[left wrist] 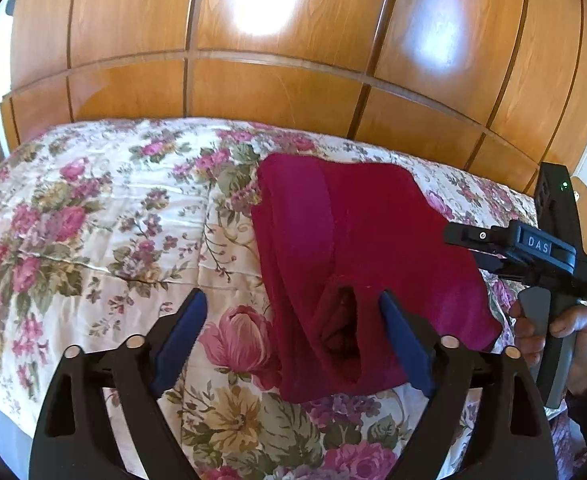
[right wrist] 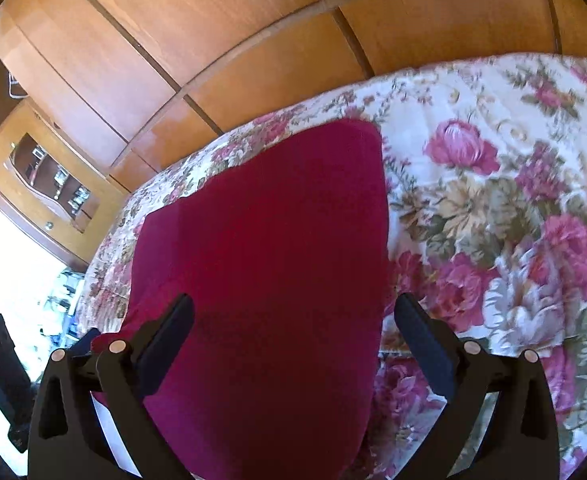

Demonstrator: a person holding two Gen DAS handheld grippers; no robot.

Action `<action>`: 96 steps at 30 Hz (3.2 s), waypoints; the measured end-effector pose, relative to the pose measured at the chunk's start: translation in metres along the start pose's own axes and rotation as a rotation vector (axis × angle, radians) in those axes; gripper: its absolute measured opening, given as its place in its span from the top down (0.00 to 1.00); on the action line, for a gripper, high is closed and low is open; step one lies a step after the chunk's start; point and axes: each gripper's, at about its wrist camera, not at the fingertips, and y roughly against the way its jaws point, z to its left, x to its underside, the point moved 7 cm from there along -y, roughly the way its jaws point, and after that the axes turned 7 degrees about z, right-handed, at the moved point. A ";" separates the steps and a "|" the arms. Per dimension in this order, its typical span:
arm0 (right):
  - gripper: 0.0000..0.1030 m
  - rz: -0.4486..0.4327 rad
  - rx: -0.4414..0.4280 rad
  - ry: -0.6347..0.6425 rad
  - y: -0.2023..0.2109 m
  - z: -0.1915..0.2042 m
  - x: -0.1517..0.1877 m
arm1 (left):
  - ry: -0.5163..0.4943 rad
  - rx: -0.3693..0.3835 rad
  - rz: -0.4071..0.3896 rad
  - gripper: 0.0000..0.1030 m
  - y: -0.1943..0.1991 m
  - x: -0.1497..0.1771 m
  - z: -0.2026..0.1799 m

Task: Fold small clothes

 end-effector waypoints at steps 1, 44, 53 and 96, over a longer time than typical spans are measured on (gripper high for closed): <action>0.03 0.014 -0.017 -0.012 -0.004 -0.002 0.000 | 0.010 0.021 0.007 0.15 -0.004 0.000 0.002; 0.59 -0.355 0.199 -0.119 0.222 -0.088 0.064 | -0.259 0.673 0.225 0.65 -0.070 -0.069 -0.278; 0.37 -0.319 0.334 -0.389 0.191 -0.197 0.124 | -0.498 0.252 0.235 0.41 -0.149 -0.024 -0.334; 0.03 -0.463 0.786 -0.331 0.235 -0.106 0.137 | -0.363 0.168 -0.002 0.13 -0.044 -0.017 -0.283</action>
